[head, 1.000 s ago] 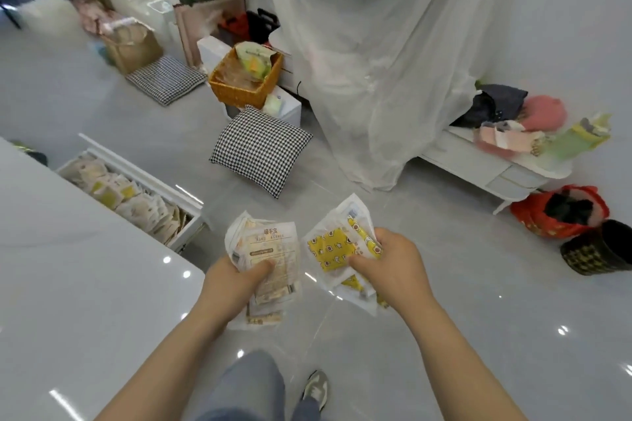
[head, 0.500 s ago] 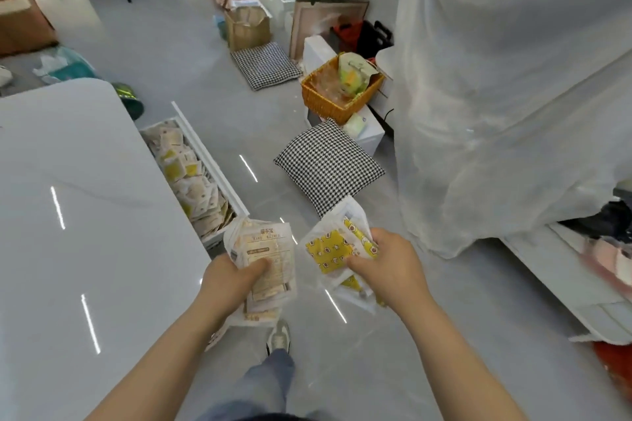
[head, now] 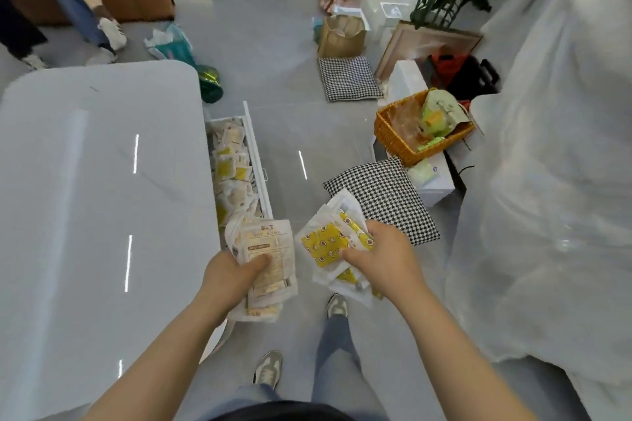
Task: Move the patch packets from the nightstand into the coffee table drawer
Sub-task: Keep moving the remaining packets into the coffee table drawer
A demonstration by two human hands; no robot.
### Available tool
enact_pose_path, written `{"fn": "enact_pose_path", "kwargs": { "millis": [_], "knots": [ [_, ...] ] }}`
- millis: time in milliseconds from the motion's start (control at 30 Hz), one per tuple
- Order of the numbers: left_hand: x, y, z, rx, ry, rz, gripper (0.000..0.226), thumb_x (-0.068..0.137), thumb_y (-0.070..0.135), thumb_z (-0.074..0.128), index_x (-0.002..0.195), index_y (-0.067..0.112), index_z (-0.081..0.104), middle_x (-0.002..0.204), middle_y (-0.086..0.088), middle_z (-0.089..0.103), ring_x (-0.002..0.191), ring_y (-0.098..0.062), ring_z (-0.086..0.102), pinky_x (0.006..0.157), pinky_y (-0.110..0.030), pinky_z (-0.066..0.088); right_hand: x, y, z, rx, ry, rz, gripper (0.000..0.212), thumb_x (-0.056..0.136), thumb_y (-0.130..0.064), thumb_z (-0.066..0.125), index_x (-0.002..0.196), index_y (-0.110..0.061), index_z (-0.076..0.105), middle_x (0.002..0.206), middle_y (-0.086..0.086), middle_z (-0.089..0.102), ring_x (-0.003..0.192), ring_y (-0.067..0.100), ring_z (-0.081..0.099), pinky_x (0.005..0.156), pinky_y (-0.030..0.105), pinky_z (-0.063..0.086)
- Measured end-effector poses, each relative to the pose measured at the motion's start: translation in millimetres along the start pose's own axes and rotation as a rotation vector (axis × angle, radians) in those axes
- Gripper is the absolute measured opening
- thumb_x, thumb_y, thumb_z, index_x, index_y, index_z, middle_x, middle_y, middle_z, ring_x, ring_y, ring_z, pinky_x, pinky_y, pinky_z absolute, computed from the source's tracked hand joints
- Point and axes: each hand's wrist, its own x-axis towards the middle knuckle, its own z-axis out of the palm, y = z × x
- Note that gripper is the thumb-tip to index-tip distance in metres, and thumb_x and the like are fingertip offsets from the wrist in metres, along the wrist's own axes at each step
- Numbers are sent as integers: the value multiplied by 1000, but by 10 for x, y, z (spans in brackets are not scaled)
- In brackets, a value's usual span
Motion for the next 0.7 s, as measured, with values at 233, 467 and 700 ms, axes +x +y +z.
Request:
{"fn": "enact_pose_path", "kwargs": {
  "millis": [233, 467, 700],
  "knots": [
    [334, 416, 387, -150, 168, -119, 20, 88, 24, 64, 106, 18, 62, 109, -7, 67, 101, -27, 64, 88, -38, 52, 1066, -89, -346, -86, -170, -192, 12, 74, -22, 73, 84, -20, 67, 73, -11, 65, 66, 7, 62, 54, 20, 46],
    [531, 564, 591, -308, 314, -232, 11, 88, 22, 63, 99, 23, 61, 101, -2, 65, 92, -22, 63, 82, -33, 50, 1814, -263, -365, -233, -330, -332, 10, 73, -24, 72, 80, -24, 65, 72, -9, 65, 67, 8, 62, 59, 27, 51],
    [910, 675, 517, -440, 436, -316, 17, 88, 20, 62, 105, 18, 63, 102, -4, 67, 98, -26, 64, 84, -34, 50, 2452, -617, -130, -298, -485, -407, 13, 73, -26, 73, 83, -23, 65, 79, -6, 69, 72, 12, 66, 67, 34, 56]
  ]
}}
